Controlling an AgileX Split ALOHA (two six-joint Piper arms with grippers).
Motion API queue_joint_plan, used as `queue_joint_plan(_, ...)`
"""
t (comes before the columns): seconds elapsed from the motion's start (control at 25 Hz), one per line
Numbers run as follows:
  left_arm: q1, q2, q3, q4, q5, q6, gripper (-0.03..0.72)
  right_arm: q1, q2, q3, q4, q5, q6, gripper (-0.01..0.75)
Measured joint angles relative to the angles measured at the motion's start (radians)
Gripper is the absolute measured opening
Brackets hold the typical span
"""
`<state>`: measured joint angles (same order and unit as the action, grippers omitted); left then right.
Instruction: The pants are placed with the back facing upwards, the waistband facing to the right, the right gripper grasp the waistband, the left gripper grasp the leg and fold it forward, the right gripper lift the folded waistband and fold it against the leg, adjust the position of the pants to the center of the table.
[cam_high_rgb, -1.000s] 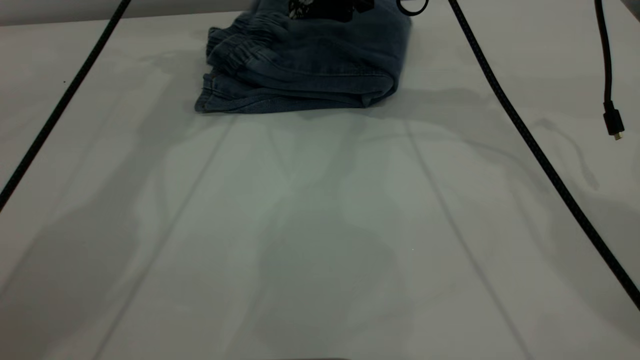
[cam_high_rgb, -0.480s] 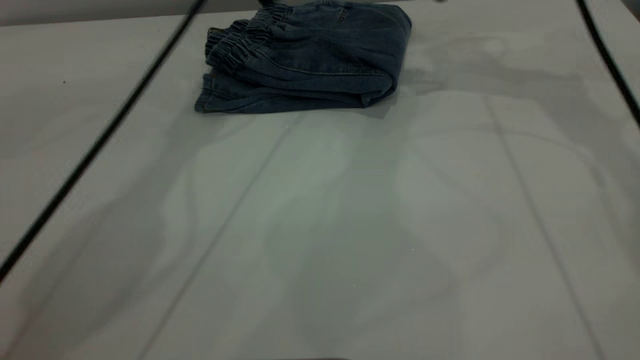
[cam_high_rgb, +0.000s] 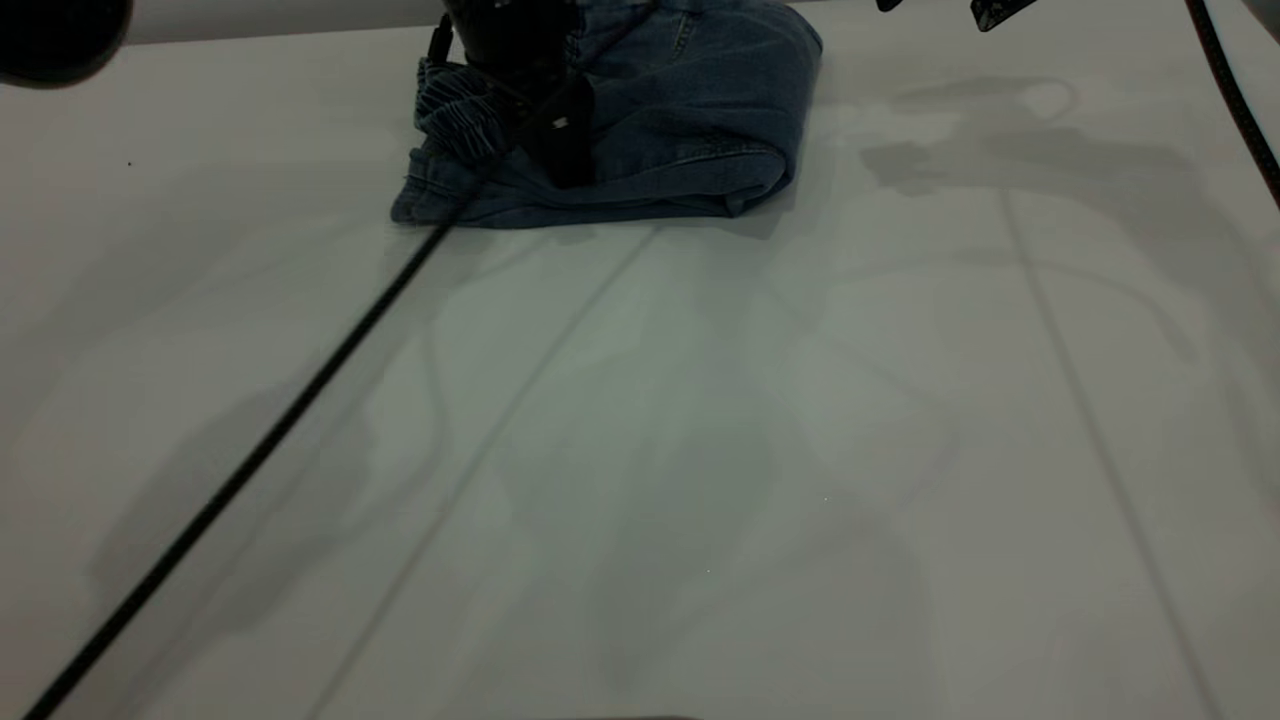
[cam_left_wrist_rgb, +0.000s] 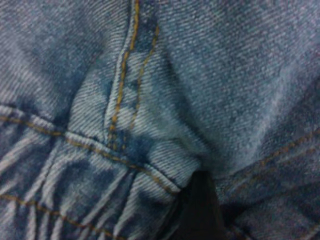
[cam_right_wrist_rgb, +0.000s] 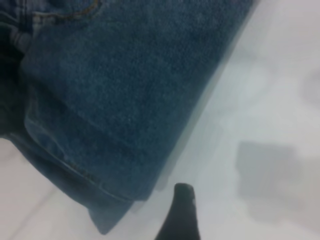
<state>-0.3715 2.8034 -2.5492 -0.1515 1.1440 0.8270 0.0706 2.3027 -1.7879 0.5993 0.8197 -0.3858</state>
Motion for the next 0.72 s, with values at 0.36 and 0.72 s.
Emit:
queue_joint_plan(0.36, -0.117, -0.007, -0.001, 0.058, 0.028, -0.329, 0.516, 0.0, -0.002, 0.0, 0.002, 0.0, 0.001, 0.57)
queue_joint_plan(0.72, -0.16, -0.044, 0.009, 0.093, 0.028, -0.348, 0.516, -0.035, -0.003, 0.0, 0.003, -0.006, 0.001, 0.57)
